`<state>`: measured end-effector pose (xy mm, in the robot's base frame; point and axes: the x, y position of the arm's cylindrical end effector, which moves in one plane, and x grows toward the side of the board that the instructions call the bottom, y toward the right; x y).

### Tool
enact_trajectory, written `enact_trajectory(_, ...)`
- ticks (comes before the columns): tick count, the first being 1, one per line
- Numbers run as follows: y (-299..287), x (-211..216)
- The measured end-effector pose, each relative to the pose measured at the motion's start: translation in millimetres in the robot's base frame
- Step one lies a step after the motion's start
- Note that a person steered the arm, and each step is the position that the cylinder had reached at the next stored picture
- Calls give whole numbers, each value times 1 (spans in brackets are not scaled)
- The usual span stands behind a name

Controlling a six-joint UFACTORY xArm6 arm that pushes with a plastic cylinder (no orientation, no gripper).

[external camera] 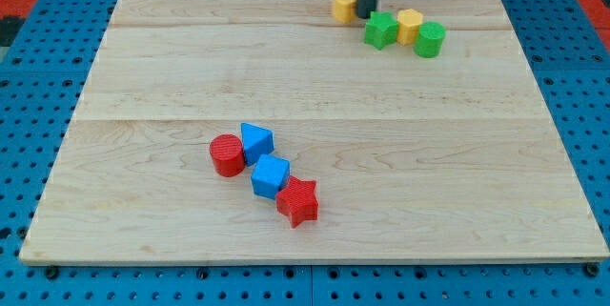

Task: Slide yellow heart a bit left

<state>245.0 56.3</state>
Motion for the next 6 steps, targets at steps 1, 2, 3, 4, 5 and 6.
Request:
enact_trajectory(1, -42, -13)
enact_trajectory(2, 17, -15)
enact_trajectory(3, 45, -52)
enact_trajectory(4, 21, -53)
enact_trajectory(5, -47, -51)
enact_trajectory(6, -57, -34)
